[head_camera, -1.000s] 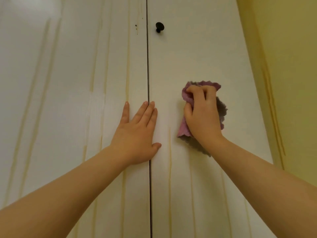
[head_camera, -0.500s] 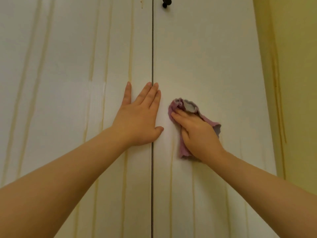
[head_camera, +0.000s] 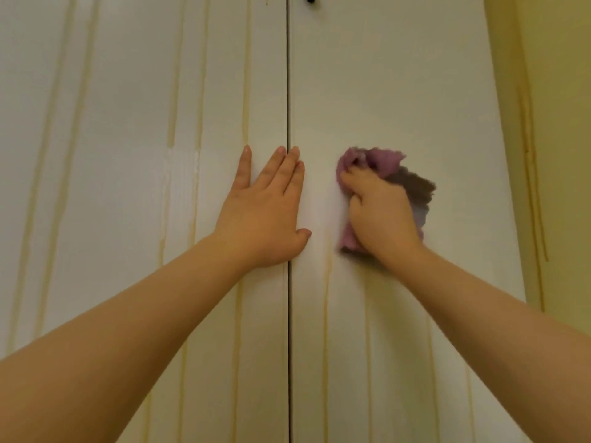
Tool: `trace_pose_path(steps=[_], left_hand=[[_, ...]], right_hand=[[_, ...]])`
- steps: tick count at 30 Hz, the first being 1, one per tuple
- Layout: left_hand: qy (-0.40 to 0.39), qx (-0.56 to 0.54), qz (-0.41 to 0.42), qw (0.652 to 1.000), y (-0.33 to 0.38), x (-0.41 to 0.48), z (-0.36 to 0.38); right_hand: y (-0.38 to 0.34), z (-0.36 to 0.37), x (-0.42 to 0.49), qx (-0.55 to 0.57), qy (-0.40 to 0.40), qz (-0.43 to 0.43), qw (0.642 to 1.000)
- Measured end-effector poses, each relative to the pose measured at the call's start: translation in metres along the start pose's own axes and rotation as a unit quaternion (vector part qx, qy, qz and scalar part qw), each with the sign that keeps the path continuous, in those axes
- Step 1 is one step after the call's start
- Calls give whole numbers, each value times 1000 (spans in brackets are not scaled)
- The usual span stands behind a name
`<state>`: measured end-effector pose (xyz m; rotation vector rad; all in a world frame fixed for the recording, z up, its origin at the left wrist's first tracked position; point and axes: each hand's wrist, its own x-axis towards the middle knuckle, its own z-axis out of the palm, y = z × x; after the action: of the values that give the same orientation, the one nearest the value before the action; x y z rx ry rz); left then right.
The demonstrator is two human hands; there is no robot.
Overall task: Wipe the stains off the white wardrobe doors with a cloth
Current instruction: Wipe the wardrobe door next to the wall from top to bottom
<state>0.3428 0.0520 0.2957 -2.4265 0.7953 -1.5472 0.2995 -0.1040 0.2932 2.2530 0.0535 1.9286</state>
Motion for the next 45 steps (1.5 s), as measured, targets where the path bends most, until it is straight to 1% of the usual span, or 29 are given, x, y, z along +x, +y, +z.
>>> trace_pose_path(steps=[2,4,5,8,9,10,12,14,15,16,19,22,23,24,25,26,27,28,29,31,33,34,35,36,39,41,42,43,45], left_hand=[[3,-2,3,1000,-1,-1,0],[3,-10,1,1000,0,-1,1],[2,-12,-2,1000,1,-1,3],[0,-14,-6,1000,4,-1,4],[3,-15,-8,1000,4,-1,4],[4,-16,-10,1000,3,-1,4],[5,-18,-12,1000,3,-1,3],[1,-19,-16,1000,4,1,5],[-1,-20,-17,1000,6,0,6],[3,-25,-18,1000,7,1,5],[-1,-13,-23,1000,8,1,6],[9,6,-22,1000,8,-4,8],[56,2,-9,998,10,-9,10],[147,-13,18,989,16,-15,13],[253,-44,59,965,26,-21,16],[343,-112,120,925,37,-25,17],[392,-198,163,884,48,-29,19],[372,-267,187,869,58,-32,18],[332,-312,197,868,67,-31,17],[252,-352,159,887,78,-25,17],[217,-304,111,921,84,-18,25],[199,-233,99,947,87,-15,28],[209,-159,84,961,88,-12,30],[215,-111,75,967,88,-11,28],[243,-26,92,965,78,-4,27],[255,31,101,961,74,2,27],[254,48,109,960,75,3,24],[242,43,100,964,79,4,22],[169,-13,49,984,94,3,22]], right_hand=[[-11,10,-34,32,-48,-64,996],[-3,12,-61,43,-47,-124,990],[4,6,-57,43,-49,-115,991],[22,-2,-21,66,-13,29,997],[20,-1,-18,74,-5,51,996],[12,-1,-22,73,-25,51,996],[-4,6,-48,55,-74,-38,995],[-6,13,-72,76,-76,-125,986],[-1,13,-72,84,-61,-142,984],[3,11,-62,84,-50,-131,987],[0,2,-34,112,-46,-4,993],[-2,8,-41,150,-68,15,986],[-2,7,-46,166,-81,22,982],[-1,4,-49,198,-100,36,974],[1,-2,-47,255,-124,68,957],[4,-9,-43,331,-138,111,927],[5,-14,-39,412,-148,156,885],[7,-18,-34,473,-153,193,846],[9,-23,-31,500,-161,218,823],[14,-27,-28,540,-182,247,784],[17,-29,-25,585,-181,269,743],[19,-30,-24,584,-174,280,742],[21,-30,-23,564,-166,283,758],[23,-31,-23,534,-153,276,784],[28,-37,-27,424,-99,227,871],[33,-39,-30,293,-105,188,932],[37,-38,-31,230,-121,176,949],[39,-36,-33,186,-137,174,957],[41,-32,-40,140,-152,184,961]])
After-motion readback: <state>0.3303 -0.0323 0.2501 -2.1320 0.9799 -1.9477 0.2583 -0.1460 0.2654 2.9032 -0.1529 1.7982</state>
